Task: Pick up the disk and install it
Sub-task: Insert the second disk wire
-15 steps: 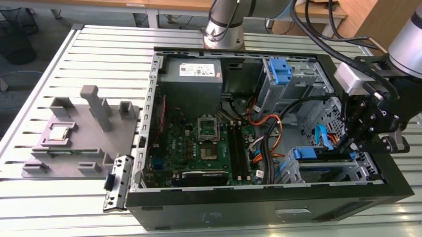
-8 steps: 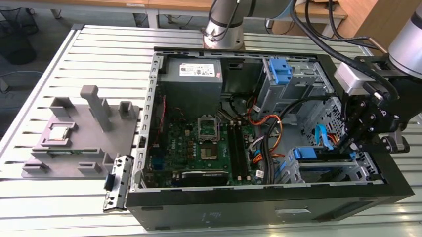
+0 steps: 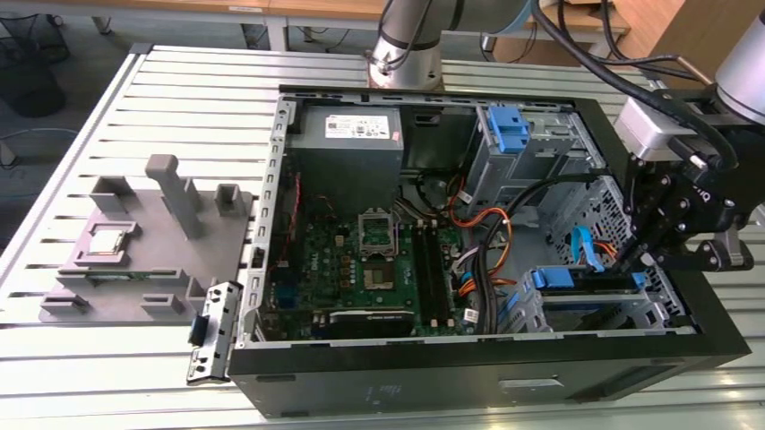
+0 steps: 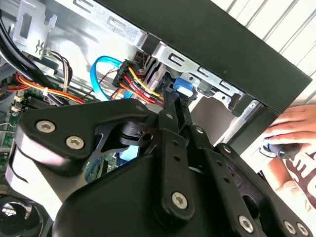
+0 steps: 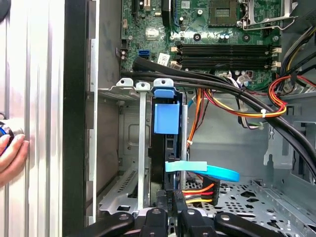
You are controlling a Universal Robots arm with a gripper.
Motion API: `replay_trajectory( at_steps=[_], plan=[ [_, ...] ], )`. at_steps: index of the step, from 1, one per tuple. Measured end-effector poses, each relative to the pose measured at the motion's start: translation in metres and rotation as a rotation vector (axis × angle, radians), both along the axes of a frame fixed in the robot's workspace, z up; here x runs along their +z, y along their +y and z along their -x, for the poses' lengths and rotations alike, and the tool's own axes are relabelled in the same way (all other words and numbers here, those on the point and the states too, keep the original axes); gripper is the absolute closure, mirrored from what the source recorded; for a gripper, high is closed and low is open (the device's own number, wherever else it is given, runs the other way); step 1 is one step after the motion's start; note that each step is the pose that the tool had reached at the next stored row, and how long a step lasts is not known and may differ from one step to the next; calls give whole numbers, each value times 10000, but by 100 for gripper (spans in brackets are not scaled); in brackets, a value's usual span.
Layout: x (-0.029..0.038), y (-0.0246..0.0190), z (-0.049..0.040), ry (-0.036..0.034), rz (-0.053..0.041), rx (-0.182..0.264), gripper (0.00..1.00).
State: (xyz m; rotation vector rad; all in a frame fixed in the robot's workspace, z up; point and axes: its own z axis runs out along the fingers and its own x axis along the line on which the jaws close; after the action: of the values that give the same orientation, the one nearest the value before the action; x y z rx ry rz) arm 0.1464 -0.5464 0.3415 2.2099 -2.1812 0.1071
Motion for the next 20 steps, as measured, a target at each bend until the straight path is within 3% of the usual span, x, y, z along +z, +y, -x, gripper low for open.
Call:
replay_trajectory(
  at_steps=[13,20],
  plan=[
    [0,0,16,-15,-17,1,84],
    [-37,0,117,-324,-170,19,84]
  ],
)
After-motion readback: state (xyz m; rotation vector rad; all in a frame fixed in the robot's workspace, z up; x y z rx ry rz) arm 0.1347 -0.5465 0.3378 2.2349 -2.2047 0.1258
